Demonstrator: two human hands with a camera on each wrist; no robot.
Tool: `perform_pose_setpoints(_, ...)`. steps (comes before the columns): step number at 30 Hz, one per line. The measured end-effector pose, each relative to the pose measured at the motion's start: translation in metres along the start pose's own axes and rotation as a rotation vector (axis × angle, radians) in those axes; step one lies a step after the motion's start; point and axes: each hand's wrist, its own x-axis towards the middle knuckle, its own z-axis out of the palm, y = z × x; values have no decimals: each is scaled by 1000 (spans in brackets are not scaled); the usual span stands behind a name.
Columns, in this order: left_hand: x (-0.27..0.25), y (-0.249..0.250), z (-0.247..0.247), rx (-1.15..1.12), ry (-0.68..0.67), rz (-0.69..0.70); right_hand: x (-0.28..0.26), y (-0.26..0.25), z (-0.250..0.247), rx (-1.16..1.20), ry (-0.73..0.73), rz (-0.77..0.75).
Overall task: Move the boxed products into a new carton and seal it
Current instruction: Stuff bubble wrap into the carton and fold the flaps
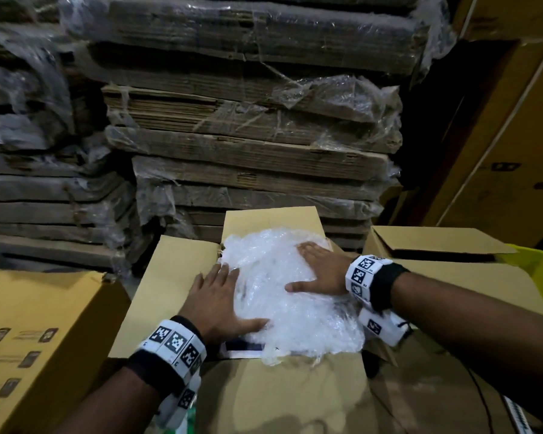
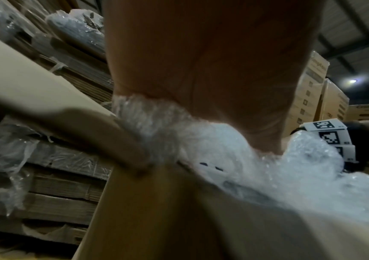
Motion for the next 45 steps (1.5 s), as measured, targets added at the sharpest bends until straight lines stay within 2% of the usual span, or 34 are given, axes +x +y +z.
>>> perform_pose_setpoints(6, 4, 5, 3, 5, -20, -3, -13, -2, -2, 84, 3, -17)
perform_pose_setpoints(11, -3, 6, -5, 40, 29, -41, -73, -6, 2, 205, 172, -8)
perform_pose_setpoints(13, -5, 6, -12, 29, 90, -51, -94, -9, 17, 132, 184, -13)
perform_pose_setpoints(15, -6, 3, -16, -19, 154, -39, -101, -8, 36, 69, 191, -2)
perform_pose_setpoints(17, -7, -2, -17, -110, 153, -4, -96, -4, 50, 74, 267, 5)
perform_pose_setpoints(21, -13, -7, -9, -250, 170, 12, -90, -6, 47, 159, 420, 74)
perform_pose_setpoints(24, -19, -3, 0, -208, 180, 53, -91, -21, 52, 276, 382, 66)
perform_pose_setpoints(27, -19, -1, 9, -70, 165, 127, -94, -31, 60, 191, 298, 30)
perform_pose_setpoints(30, -19, -4, 5, -106, 107, 133, -106, -29, 46, 265, 263, -6)
perform_pose_setpoints(32, -21, -8, -2, -228, 84, 160, -116, -23, 39, 328, 387, 8)
perform_pose_setpoints(34, -26, -11, -7, -396, 89, 163, -121, -19, 43, 288, 574, 5)
perform_pose_setpoints(35, -28, -12, -8, -451, 97, 163, -122, -19, 48, 265, 608, -18)
perform_pose_setpoints(38, -30, -11, -2, -372, 107, 189, -118, -22, 76, 253, 537, -131)
perform_pose_setpoints(40, -30, -11, 6, -338, 115, 202, -120, -24, 87, 281, 575, -148)
perform_pose_setpoints(42, -31, -11, 7, -415, 140, 180, -127, -24, 89, 405, 662, -60)
perform_pose_setpoints(45, -39, -13, -3, -578, 216, 170, -140, -22, 95, 622, 890, 126)
